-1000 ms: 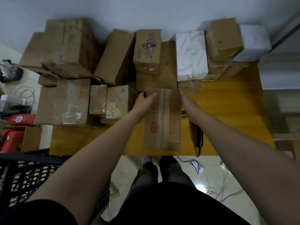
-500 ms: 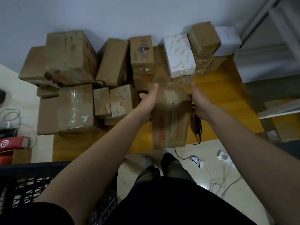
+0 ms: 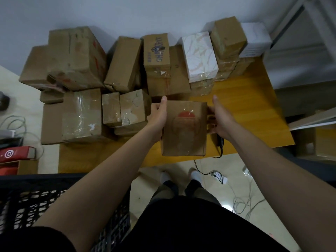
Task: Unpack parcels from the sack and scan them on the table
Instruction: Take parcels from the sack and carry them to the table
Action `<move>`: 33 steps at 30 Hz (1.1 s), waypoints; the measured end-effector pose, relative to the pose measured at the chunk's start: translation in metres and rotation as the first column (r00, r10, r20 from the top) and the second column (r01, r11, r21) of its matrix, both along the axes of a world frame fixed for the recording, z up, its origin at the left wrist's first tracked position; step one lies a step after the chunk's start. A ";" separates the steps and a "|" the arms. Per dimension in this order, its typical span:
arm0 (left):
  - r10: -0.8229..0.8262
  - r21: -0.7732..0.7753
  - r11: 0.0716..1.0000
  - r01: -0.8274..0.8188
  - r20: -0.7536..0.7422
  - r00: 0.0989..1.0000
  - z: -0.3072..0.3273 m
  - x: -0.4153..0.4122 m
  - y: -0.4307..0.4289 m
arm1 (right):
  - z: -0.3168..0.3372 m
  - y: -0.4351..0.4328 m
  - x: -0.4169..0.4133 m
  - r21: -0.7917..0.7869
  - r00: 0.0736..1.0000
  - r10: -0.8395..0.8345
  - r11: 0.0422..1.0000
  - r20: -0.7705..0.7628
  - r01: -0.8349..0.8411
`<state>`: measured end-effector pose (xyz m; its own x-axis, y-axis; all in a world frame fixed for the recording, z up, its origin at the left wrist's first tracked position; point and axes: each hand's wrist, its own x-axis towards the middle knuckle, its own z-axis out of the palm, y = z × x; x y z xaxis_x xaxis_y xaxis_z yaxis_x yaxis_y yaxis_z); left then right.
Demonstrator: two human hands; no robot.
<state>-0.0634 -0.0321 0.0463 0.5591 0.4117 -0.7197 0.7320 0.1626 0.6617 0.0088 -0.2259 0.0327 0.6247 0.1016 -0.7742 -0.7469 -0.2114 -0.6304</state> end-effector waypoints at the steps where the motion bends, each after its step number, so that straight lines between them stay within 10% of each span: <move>1: 0.022 0.000 1.000 -0.022 0.020 1.000 -0.001 -0.002 -0.002 | 0.000 -0.004 0.002 0.009 0.999 -0.032 0.999 0.031 0.031; 9: 0.166 0.187 0.965 -0.184 0.108 0.980 -0.034 -0.009 -0.028 | -0.030 -0.020 0.005 -0.145 0.986 0.099 0.986 0.131 -0.080; 17: 0.067 0.208 0.978 -0.033 -0.159 0.985 -0.084 -0.006 -0.042 | -0.072 -0.036 0.016 -0.140 0.984 0.179 0.975 0.014 -0.175; 22: 0.142 0.195 0.976 -0.093 -0.253 0.957 -0.100 0.015 -0.047 | -0.095 -0.061 0.046 -0.417 0.975 0.207 0.895 0.082 -0.155; 33: 0.083 0.156 0.987 -0.047 -0.232 0.969 -0.126 0.016 -0.041 | -0.167 -0.067 0.055 -0.364 0.937 0.187 0.885 -0.295 -0.291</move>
